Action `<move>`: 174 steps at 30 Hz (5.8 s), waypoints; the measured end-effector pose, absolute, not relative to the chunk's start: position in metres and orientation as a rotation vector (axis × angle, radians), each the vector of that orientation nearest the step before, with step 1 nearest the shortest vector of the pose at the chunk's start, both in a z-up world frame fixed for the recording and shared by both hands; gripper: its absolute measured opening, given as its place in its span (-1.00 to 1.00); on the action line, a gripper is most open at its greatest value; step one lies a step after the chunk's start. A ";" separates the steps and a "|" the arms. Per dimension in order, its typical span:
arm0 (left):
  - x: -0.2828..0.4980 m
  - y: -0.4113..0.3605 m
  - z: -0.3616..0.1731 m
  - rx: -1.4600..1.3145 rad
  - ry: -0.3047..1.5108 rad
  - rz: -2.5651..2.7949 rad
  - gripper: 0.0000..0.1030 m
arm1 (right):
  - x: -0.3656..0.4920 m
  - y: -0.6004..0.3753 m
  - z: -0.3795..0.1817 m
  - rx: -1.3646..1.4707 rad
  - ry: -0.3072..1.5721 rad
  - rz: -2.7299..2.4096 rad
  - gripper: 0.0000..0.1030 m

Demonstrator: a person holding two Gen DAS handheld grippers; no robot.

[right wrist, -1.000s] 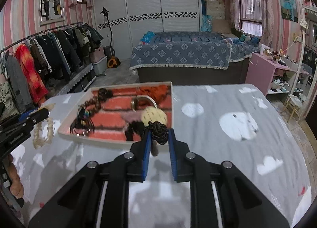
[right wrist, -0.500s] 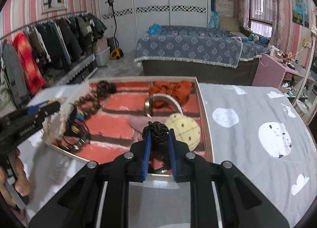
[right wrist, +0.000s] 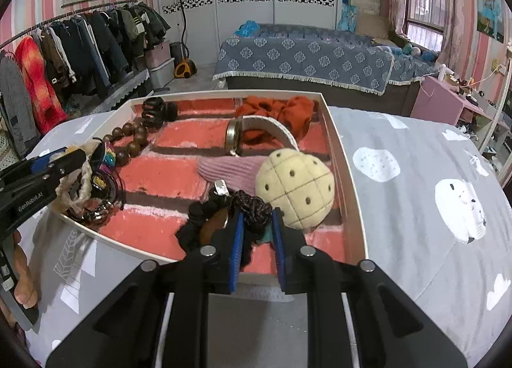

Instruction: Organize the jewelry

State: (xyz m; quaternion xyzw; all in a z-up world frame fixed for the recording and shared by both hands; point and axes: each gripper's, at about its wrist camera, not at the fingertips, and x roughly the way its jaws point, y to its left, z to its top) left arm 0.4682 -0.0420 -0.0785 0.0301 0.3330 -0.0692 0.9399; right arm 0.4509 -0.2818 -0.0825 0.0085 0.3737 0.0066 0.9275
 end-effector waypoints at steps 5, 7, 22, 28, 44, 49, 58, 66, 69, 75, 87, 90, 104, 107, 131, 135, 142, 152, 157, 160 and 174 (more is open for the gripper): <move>0.467 -0.044 -0.083 0.065 0.689 -0.159 -0.16 | 0.451 -0.282 -0.084 0.019 0.768 0.012 -0.64; 0.467 -0.045 -0.085 0.069 0.692 -0.161 -0.14 | 0.451 -0.282 -0.085 0.017 0.772 0.014 -0.63; 0.460 -0.030 -0.076 -0.042 0.718 -0.210 0.61 | 0.441 -0.294 -0.066 0.053 0.746 0.020 0.34; 0.430 -0.025 -0.049 -0.036 0.653 -0.183 0.90 | 0.420 -0.305 -0.049 0.054 0.710 -0.015 0.70; 0.255 -0.010 0.007 -0.004 0.465 -0.069 0.90 | 0.247 -0.287 -0.001 0.033 0.488 -0.083 0.92; 0.196 -0.015 0.019 0.031 0.409 -0.037 0.90 | 0.196 -0.287 0.011 0.058 0.488 -0.093 0.92; 0.131 -0.009 0.035 -0.016 0.470 -0.064 0.90 | 0.117 -0.276 0.030 0.034 0.465 -0.113 0.92; 0.098 -0.010 0.043 -0.008 0.460 -0.053 0.90 | 0.087 -0.270 0.040 0.009 0.440 -0.136 0.92; 0.092 -0.009 0.044 -0.006 0.454 -0.044 0.90 | 0.082 -0.268 0.046 -0.006 0.416 -0.151 0.92; 0.092 -0.007 0.046 -0.011 0.438 -0.036 0.90 | 0.078 -0.265 0.054 -0.020 0.392 -0.148 0.92; 0.089 -0.010 0.047 0.007 0.403 -0.038 0.90 | 0.079 -0.264 0.052 -0.023 0.392 -0.162 0.92; 0.088 -0.013 0.047 0.017 0.397 -0.037 0.90 | 0.080 -0.265 0.052 -0.019 0.392 -0.166 0.92; 0.089 -0.013 0.046 0.018 0.397 -0.037 0.90 | 0.080 -0.263 0.052 -0.029 0.390 -0.177 0.92; 0.089 -0.014 0.045 0.019 0.398 -0.040 0.90 | 0.080 -0.263 0.052 -0.031 0.390 -0.183 0.92; 0.089 -0.016 0.046 0.020 0.401 -0.047 0.90 | 0.080 -0.266 0.055 -0.033 0.385 -0.195 0.92; 0.089 -0.016 0.046 0.020 0.401 -0.045 0.90 | 0.080 -0.267 0.055 -0.033 0.386 -0.197 0.92; 0.090 -0.017 0.046 0.021 0.403 -0.046 0.90 | 0.081 -0.267 0.055 -0.034 0.387 -0.200 0.92; 0.090 -0.016 0.046 0.020 0.401 -0.046 0.90 | 0.081 -0.269 0.053 -0.022 0.383 -0.200 0.92; 0.089 -0.016 0.046 0.021 0.400 -0.046 0.90 | 0.081 -0.269 0.053 -0.020 0.382 -0.199 0.92; 0.089 -0.016 0.046 0.019 0.400 -0.047 0.90 | 0.081 -0.269 0.053 -0.021 0.382 -0.200 0.92; 0.089 -0.016 0.046 0.021 0.402 -0.048 0.90 | 0.080 -0.268 0.053 -0.020 0.384 -0.198 0.92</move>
